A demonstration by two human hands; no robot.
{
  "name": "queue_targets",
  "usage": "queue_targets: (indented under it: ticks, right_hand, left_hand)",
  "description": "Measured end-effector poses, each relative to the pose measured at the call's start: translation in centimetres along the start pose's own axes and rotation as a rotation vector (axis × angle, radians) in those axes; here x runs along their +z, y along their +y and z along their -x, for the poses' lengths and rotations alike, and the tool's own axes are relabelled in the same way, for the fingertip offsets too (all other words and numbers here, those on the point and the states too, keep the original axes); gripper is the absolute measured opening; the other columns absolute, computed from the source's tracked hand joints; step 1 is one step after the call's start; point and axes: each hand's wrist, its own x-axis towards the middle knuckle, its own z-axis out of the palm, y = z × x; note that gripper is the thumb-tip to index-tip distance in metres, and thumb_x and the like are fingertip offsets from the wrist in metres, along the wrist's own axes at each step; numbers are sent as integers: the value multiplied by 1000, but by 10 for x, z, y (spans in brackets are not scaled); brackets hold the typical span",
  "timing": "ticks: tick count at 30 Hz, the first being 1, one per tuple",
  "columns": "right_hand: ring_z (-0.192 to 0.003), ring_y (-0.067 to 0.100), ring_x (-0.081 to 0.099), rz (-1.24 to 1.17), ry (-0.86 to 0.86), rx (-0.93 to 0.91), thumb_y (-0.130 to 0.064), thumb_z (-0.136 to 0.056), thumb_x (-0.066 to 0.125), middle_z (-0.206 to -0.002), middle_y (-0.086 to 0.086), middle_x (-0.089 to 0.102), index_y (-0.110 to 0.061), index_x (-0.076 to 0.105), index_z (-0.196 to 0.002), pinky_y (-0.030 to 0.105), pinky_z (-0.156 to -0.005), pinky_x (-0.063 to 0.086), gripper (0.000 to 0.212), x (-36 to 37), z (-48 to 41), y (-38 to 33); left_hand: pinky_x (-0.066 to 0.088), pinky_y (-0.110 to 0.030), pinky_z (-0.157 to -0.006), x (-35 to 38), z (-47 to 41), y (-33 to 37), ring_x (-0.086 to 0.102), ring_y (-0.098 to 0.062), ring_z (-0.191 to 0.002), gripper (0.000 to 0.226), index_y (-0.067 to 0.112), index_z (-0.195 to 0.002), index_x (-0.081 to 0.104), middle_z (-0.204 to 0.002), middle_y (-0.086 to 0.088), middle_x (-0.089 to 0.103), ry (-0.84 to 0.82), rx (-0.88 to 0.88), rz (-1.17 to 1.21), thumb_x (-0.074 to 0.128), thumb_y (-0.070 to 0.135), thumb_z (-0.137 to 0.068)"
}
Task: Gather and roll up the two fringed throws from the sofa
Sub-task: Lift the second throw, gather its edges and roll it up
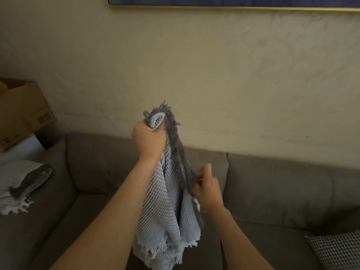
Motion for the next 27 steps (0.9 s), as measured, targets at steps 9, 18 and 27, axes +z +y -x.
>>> queue_targets:
  ticks: [9,18,27]
  right_hand:
    - [-56,34,51,444,28,-135,9,-77,64,-123,6,57,-20,56,-124,30,-43,27,56,-6,12,-2]
    - [-113,31,56,232,-346,64,-46,-83,57,-130,3,52,-18,55,-138,46,-89,54,62,-2,1,-8]
    - [-83,33,55,231,-187,94,-20,-93,51,-97,11,57,-9,64,-82,43,-72,51,21,12,4,14]
  left_hand:
    - [29,-28,-48,4,4,1,37,-4,-36,59,26,-49,42,-37,15,46,-42,-34,-9,83,28,-92]
    - [44,-26,-54,7,9,1,57,-9,-51,38,23,-61,63,-58,8,66,-121,-14,12,82,29,-93]
    - [44,-29,-54,0,6,-2,56,-14,-51,35,22,-63,65,-58,6,64,-103,-23,28,81,29,-94]
